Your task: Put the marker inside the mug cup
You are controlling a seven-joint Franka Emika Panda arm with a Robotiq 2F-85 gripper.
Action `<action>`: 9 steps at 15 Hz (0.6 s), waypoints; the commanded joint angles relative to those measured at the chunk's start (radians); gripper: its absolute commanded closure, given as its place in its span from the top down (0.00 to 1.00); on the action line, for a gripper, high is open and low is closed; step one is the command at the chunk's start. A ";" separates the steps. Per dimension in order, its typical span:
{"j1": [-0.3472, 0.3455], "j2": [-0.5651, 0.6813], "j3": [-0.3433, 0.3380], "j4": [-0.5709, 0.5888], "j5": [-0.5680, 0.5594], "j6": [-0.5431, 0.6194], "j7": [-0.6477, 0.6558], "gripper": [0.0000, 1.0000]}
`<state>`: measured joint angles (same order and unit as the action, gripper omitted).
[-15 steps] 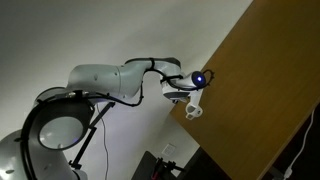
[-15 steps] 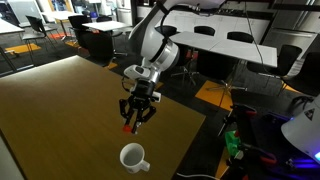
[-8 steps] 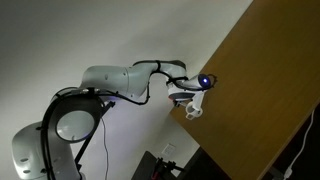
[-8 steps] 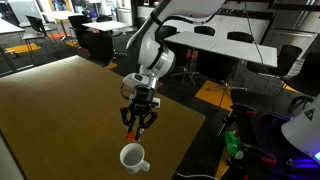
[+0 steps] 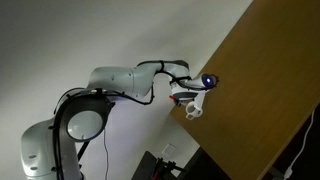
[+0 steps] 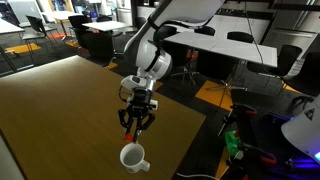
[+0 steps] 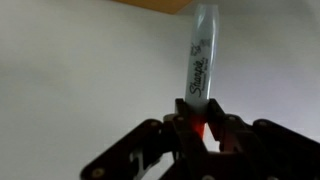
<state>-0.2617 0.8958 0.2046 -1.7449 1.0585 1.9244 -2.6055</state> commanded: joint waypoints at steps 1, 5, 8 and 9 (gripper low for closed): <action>0.001 0.052 0.006 0.077 -0.028 -0.048 0.006 0.06; 0.059 0.097 -0.057 0.146 -0.006 -0.104 0.017 0.06; 0.080 0.134 -0.073 0.189 -0.007 -0.096 0.040 0.06; 0.085 0.145 -0.078 0.201 -0.008 -0.094 0.047 0.06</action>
<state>-0.2070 1.0004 0.1562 -1.6129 1.0546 1.8647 -2.5986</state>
